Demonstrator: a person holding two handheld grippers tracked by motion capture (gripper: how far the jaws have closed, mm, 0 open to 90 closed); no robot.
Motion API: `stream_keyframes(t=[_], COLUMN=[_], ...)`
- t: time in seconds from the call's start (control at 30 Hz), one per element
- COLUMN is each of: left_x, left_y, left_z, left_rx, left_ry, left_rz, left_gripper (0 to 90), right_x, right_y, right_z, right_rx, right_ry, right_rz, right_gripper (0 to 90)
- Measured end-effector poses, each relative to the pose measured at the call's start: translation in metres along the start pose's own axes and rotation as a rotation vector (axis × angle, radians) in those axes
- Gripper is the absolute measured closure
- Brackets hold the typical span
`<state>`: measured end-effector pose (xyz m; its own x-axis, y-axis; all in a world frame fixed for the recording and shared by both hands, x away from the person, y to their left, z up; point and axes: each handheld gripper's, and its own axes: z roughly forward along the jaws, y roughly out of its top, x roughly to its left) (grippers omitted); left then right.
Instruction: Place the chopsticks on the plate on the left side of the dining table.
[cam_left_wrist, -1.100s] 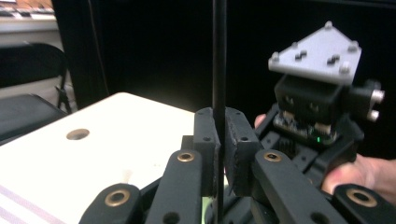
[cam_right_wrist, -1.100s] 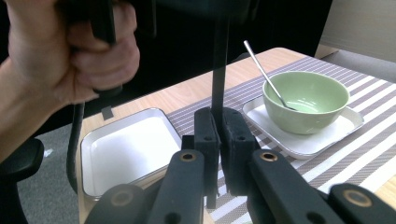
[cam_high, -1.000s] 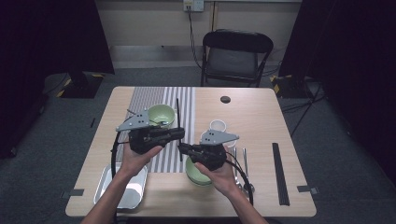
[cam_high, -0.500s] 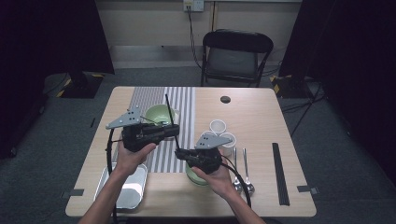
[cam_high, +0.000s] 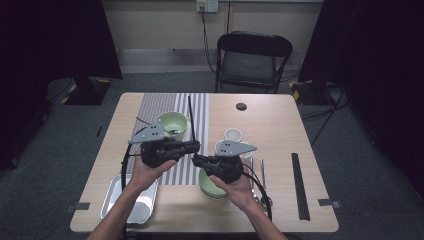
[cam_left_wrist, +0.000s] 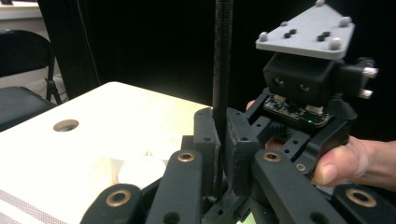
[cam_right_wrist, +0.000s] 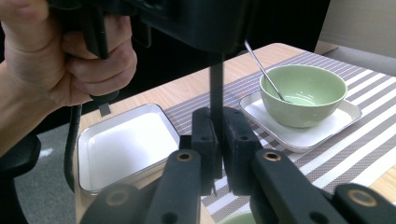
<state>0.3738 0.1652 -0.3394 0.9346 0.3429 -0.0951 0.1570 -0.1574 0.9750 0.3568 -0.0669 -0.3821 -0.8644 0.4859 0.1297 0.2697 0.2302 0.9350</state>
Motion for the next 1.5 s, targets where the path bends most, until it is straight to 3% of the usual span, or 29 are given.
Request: stream_keyframes(t=[0.2,0.47,0.67,0.97,1.03,1.2,1.23,1.5], left_x=[0.008,0.005,0.004,0.005,0.006,0.011,0.013,0.024], left_y=[0.001,0.001,-0.004,-0.007,-0.005,-0.003,-0.003,-0.010], left_z=[-0.010,-0.008,0.001,0.003,0.000,-0.009,-0.012,-0.013], left_rx=[-0.032,-0.037,0.011,0.013,0.005,-0.022,-0.018,-0.026], left_ry=[0.002,-0.001,0.001,-0.010,-0.009,-0.020,0.000,0.020], left_rz=[-0.029,-0.017,-0.008,-0.019,-0.018,-0.015,-0.014,-0.054], left_gripper=[85.0,84.6,84.0,84.6,84.6,84.6,84.6,84.7], right_x=[-0.002,0.002,0.003,0.001,0.002,0.001,0.000,-0.007], right_y=[-0.006,-0.004,0.000,-0.001,-0.001,-0.003,-0.004,-0.002], right_z=[0.004,0.004,0.001,0.001,0.000,0.001,0.001,-0.003], right_rx=[0.019,0.018,0.017,0.016,0.004,0.005,0.010,0.023], right_ry=[0.006,0.007,-0.002,-0.008,-0.006,0.000,-0.005,-0.013], right_rz=[0.002,-0.040,-0.035,-0.025,-0.031,-0.025,-0.024,-0.005], right_gripper=[78.3,85.6,85.7,85.4,74.8,59.1,57.3,41.6])
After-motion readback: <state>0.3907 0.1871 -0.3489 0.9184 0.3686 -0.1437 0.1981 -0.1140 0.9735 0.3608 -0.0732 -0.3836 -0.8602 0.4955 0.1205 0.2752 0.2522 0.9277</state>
